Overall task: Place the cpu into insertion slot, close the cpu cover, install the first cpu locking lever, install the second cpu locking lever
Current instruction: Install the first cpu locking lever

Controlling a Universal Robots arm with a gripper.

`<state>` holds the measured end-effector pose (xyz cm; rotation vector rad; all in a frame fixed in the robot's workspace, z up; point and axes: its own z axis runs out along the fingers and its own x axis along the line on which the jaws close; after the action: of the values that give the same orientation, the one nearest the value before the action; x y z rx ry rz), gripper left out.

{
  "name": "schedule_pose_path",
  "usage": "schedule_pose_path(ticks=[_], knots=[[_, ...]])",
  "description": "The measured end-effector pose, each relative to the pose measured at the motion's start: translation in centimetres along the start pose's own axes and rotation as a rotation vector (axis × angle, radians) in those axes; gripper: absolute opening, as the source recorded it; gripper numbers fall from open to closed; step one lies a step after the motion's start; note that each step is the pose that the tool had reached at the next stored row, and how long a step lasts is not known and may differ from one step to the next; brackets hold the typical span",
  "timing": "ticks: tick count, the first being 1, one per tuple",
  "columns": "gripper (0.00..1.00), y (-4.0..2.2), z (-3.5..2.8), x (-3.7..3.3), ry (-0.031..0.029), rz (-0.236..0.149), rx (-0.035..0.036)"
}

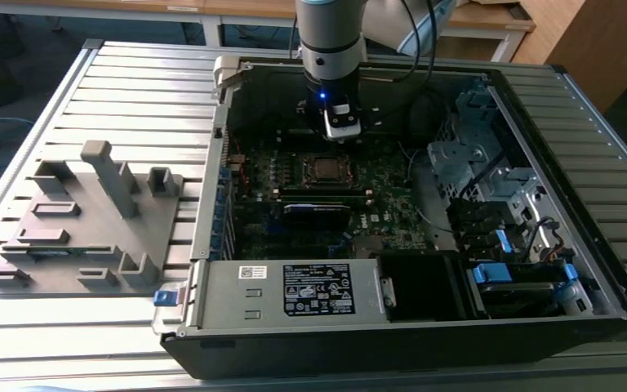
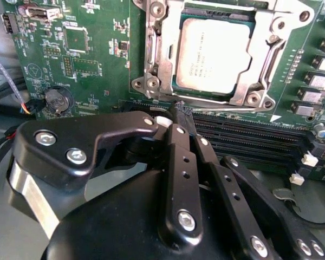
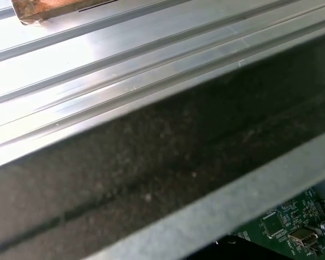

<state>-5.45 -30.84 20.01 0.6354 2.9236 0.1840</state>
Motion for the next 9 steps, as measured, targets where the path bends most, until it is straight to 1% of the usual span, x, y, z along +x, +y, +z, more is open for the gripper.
schedule_pose_path(ticks=[4, 7, 8, 9], knots=[[0.11, 0.12, -0.37, -0.02, -0.0001, 0.000, -0.0003], [0.11, 0.13, -0.38, -0.01, 0.0003, 0.001, -0.0021], [0.11, 0.13, -0.38, 0.00, -0.0007, 0.001, -0.0038], [0.11, 0.12, -0.36, 0.02, -0.0040, 0.000, -0.0065]])
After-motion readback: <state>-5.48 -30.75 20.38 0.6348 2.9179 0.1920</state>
